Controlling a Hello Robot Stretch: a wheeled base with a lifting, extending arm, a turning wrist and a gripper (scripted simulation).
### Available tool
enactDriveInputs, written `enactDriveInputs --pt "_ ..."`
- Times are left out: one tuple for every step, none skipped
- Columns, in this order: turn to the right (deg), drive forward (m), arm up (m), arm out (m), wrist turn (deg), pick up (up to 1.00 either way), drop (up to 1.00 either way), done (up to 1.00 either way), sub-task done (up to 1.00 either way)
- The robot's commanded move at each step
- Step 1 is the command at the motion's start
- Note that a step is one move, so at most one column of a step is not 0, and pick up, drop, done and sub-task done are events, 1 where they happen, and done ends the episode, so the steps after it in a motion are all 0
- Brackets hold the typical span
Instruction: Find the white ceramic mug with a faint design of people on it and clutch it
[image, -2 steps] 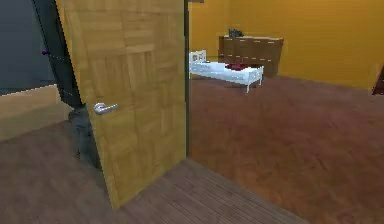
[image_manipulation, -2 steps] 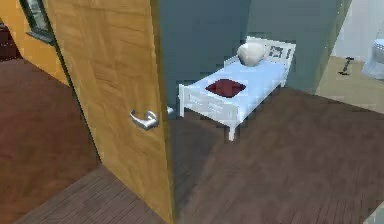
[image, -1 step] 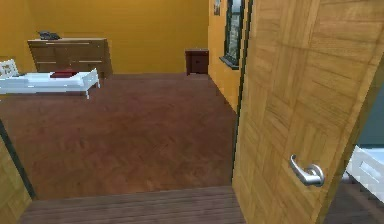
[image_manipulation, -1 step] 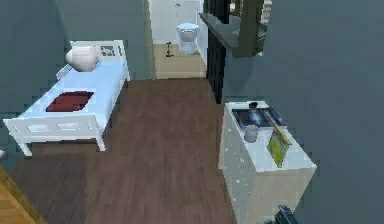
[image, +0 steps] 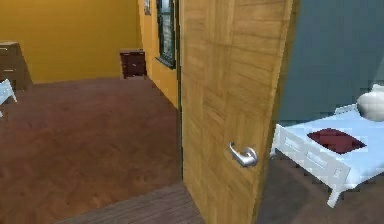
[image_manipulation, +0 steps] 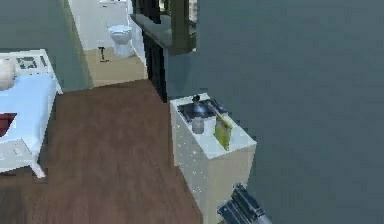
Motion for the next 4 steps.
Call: enactDriveInputs --pt "3.0 0.00 0.00 0.00 0.0 0.00 0.00 0.00 0.00" --pt "45.0 0.00 0.00 0.00 0.0 0.00 0.00 0.00 0.00" --pt "45.0 0.00 0.00 0.00 0.0 0.00 0.00 0.00 0.00" --pt "12.0 0.00 0.00 0.00 0.0 0.00 0.00 0.00 0.00"
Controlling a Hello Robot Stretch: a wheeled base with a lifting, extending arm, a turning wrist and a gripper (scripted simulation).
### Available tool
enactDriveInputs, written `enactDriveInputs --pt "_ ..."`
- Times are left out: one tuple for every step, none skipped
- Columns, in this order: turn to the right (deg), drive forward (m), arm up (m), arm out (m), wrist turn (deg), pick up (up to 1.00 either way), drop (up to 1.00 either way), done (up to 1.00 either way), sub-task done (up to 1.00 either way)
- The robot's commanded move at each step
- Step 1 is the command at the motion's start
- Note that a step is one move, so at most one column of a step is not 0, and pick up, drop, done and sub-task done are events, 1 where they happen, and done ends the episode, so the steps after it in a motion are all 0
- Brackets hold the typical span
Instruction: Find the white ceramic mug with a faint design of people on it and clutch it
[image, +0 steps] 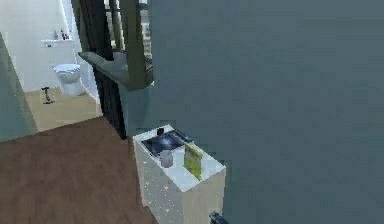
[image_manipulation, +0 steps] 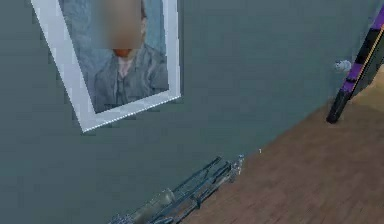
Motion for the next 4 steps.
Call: enactDriveInputs --pt "0.0 0.30 0.00 0.00 0.0 0.00 0.00 0.00 0.00" --pt "-45.0 0.00 0.00 0.00 0.0 0.00 0.00 0.00 0.00" --pt "-45.0 0.00 0.00 0.00 0.0 0.00 0.00 0.00 0.00" --pt "-12.0 0.00 0.00 0.00 0.0 0.00 0.00 0.00 0.00"
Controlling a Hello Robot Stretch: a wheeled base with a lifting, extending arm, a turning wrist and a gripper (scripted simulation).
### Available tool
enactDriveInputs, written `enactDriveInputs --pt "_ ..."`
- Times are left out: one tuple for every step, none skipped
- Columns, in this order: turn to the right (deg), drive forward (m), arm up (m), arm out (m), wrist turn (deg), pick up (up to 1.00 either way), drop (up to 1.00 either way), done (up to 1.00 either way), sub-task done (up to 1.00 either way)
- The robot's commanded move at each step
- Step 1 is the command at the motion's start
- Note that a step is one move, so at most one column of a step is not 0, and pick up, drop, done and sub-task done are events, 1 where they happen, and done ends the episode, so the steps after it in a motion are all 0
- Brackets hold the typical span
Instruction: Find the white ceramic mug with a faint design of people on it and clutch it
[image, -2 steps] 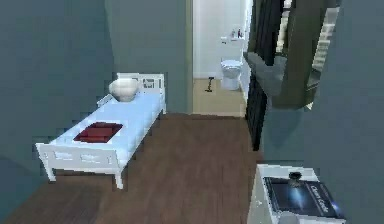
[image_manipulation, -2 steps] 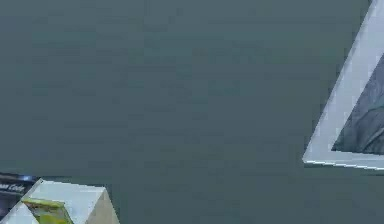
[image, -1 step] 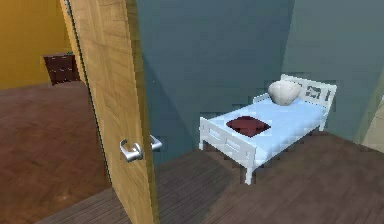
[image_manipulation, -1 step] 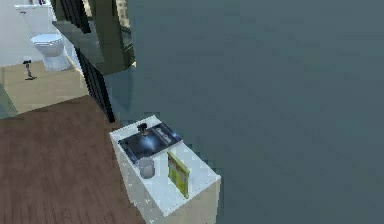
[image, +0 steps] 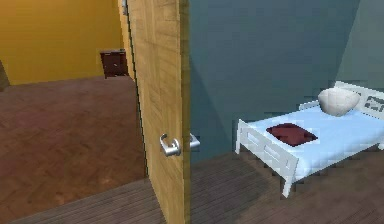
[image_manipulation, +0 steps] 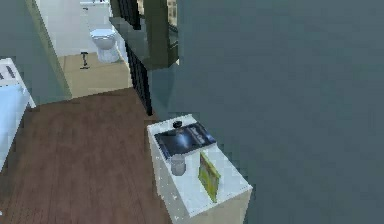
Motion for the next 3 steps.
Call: enactDriveInputs --pt "0.0 0.00 0.50 0.00 0.0 0.00 0.00 0.00 0.00" --pt "0.0 0.00 0.28 0.00 0.0 0.00 0.00 0.00 0.00" --pt "0.0 0.00 0.00 0.30 0.0 0.00 0.00 0.00 0.00"
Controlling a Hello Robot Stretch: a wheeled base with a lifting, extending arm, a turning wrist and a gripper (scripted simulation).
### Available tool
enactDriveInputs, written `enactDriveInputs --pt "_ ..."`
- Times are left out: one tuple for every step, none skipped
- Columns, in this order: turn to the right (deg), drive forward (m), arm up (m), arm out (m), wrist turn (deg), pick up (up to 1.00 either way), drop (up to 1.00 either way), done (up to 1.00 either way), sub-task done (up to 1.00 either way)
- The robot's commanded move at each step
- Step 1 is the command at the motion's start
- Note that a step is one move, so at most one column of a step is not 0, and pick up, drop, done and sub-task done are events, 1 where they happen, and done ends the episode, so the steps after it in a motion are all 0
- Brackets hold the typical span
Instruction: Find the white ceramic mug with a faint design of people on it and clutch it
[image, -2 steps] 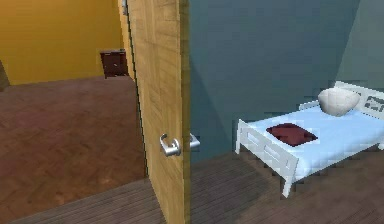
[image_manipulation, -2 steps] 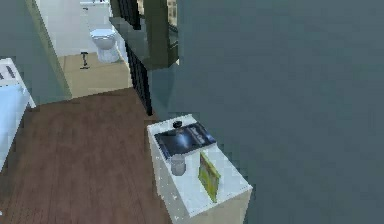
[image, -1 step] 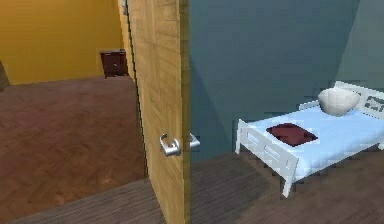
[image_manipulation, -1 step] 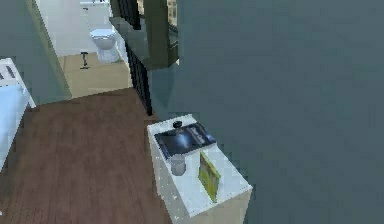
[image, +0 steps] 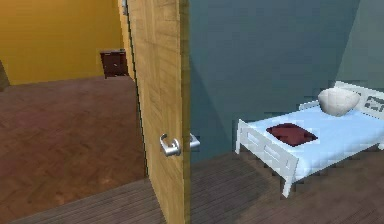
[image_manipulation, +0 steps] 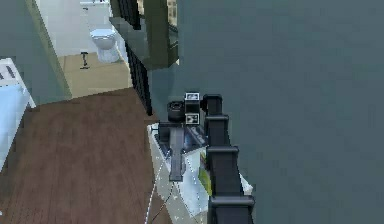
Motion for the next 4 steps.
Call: enactDriveInputs --pt "0.0 0.00 0.00 0.00 45.0 0.00 0.00 0.00 0.00" --pt "0.0 0.00 0.00 0.00 45.0 0.00 0.00 0.00 0.00" --pt "0.0 0.00 0.00 0.00 45.0 0.00 0.00 0.00 0.00" --pt "0.0 0.00 0.00 0.00 36.0 0.00 0.00 0.00 0.00"
